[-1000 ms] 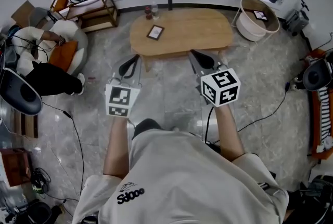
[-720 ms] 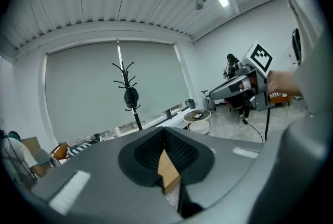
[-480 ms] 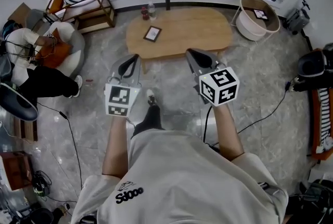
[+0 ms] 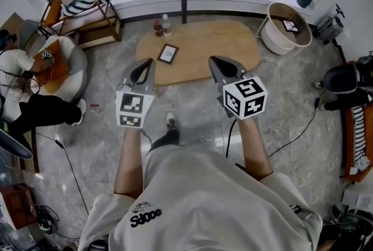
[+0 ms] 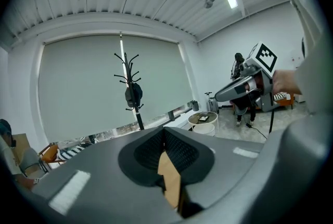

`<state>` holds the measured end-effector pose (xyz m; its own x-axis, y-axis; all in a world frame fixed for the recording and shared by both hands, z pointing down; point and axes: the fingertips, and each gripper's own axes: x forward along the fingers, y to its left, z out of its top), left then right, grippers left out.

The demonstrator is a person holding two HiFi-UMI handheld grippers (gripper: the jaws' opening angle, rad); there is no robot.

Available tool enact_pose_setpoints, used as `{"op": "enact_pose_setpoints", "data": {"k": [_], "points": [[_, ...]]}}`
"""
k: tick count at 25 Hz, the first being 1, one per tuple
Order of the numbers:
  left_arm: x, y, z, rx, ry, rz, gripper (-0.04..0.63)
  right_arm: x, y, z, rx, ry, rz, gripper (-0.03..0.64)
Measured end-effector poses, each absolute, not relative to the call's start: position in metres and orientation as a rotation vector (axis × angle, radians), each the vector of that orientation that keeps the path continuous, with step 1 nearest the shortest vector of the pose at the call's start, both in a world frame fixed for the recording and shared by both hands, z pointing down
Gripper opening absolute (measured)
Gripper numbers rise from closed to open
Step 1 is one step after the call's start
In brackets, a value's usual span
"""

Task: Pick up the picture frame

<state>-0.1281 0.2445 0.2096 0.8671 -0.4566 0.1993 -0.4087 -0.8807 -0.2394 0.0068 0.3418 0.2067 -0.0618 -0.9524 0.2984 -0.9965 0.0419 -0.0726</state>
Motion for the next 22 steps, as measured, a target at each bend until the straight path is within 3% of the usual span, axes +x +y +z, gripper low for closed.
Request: {"op": "enact_pose_setpoints", "data": {"k": [15, 22], "points": [[-0.088, 0.132, 0.209, -2.898, 0.635, -0.366, 0.011, 0.033, 0.226, 0.196, 2.038, -2.105, 0.392, 0.003], [-0.086, 0.092, 0.221, -2.924, 0.629, -0.400, 0.011, 0.035, 0.187, 0.206, 2.028, -2.130, 0.555, 0.003]]}}
